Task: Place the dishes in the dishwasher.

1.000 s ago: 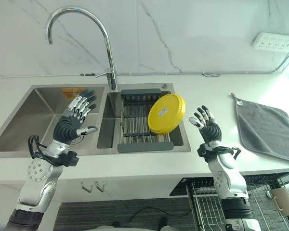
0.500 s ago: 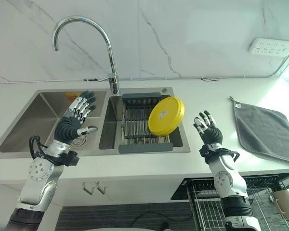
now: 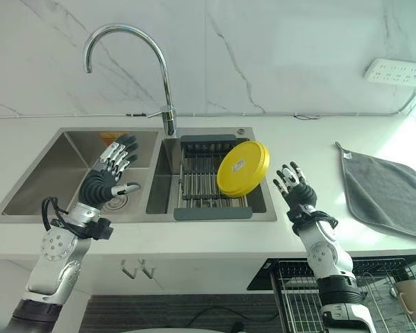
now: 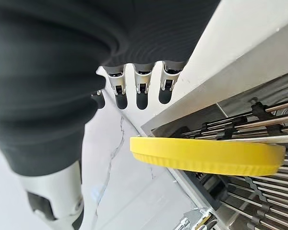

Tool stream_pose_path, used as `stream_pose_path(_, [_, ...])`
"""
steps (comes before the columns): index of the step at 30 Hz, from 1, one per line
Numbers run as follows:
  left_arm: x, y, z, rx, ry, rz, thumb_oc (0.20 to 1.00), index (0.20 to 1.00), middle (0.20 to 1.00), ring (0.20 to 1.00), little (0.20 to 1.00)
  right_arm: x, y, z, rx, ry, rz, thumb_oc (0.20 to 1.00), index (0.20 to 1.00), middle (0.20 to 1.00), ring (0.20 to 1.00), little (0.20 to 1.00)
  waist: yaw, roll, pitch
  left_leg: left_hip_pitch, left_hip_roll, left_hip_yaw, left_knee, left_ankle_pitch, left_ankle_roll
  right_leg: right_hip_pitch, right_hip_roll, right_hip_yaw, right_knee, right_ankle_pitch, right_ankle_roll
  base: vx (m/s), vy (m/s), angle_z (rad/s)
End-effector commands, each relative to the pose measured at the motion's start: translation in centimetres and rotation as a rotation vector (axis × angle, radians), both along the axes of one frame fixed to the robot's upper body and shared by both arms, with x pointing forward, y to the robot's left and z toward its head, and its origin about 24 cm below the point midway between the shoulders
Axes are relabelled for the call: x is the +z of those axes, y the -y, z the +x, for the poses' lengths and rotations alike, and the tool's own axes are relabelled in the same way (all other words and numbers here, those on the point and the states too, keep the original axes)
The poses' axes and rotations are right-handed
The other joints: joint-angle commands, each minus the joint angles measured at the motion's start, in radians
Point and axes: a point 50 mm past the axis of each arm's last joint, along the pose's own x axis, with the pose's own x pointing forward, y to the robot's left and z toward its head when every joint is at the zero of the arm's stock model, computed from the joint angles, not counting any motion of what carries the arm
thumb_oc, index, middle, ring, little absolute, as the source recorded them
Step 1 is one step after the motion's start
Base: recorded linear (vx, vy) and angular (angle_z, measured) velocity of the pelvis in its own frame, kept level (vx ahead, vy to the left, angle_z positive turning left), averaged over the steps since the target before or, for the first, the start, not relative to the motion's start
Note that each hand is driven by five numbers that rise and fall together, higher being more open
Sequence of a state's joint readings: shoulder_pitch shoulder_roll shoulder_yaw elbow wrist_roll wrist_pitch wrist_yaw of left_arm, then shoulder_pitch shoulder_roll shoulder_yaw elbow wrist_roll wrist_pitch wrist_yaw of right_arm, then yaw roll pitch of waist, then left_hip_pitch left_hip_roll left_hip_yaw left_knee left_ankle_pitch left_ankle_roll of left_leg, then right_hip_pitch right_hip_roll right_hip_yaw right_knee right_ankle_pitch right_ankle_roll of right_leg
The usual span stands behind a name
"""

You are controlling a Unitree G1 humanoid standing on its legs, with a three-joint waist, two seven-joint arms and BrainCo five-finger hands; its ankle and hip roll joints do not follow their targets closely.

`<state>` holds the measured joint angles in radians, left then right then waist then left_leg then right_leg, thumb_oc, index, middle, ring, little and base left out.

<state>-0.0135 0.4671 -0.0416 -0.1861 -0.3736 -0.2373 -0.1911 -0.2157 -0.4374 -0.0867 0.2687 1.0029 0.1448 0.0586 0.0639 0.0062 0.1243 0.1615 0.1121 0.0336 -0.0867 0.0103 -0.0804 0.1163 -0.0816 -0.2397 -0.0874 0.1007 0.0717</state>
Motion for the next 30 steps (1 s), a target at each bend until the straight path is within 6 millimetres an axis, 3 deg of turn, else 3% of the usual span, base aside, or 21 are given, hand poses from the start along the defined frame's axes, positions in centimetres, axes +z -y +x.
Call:
stream_pose_path(1, [2.3,0.8,1.1,-0.049,0.097,0.002,1.0,1.0,1.0,1.0,1.0,3.7,0.8,2.3,-0.02,0.126,-0.002,1.0,1.0,1.0,1.0,1.0,0.026,-0.036,-0.024,0.008,-0.007,0.058,-0.001,-0.065,0.006,0.073,-0.063,-0.007,0.014,-0.122,0.062,0.0,0.0,0.0])
stream_pose_path(30, [2.4,0.6,1.5,-0.034,0.07,0.018,1.0,1.0,1.0,1.0,1.0,3.1,1.1,3.6,-0.022,0.033,-0.077,1.0,1.0,1.0,1.0,1.0,0.05,-0.032,-0.022,0.008,-0.013,0.043,-0.001,-0.064,0.005,0.089,-0.064,-0.022,0.016,-0.131,0.058,0.01,-0.001,0.02])
